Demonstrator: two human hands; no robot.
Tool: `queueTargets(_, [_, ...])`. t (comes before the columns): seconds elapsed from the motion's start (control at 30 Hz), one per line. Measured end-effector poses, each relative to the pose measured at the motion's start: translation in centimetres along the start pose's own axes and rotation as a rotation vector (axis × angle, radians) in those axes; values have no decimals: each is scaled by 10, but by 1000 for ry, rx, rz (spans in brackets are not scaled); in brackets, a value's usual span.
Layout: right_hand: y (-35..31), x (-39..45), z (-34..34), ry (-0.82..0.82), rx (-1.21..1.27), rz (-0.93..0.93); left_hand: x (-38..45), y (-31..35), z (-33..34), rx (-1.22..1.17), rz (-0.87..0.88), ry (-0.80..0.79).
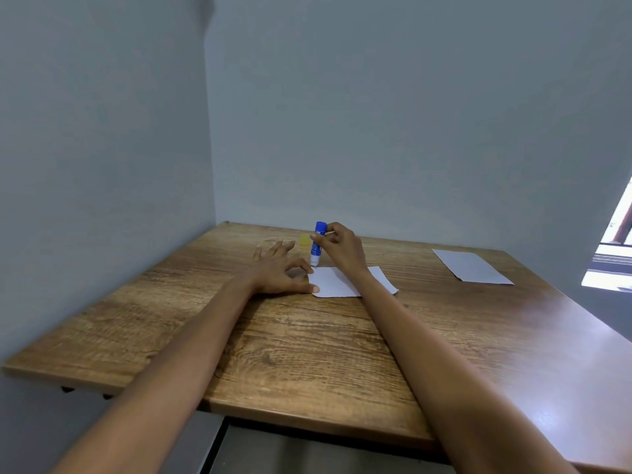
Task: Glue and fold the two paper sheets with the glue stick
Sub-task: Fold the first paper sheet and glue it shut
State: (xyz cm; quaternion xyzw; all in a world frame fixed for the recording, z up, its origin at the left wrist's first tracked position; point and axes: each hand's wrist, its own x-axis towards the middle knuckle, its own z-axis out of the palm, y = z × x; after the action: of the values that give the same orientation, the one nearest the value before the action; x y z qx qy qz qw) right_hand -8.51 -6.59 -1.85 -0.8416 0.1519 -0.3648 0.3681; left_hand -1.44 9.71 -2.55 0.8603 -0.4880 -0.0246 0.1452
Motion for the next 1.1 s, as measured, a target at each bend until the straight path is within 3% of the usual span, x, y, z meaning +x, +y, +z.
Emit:
queueTargets(0.37, [3,-3,-6,-31,-53,-3,1,-1,1,-20,-5,5])
queueTargets(1.1, [30,-6,-48,115,15,74,0,-3,1,-41,10,28])
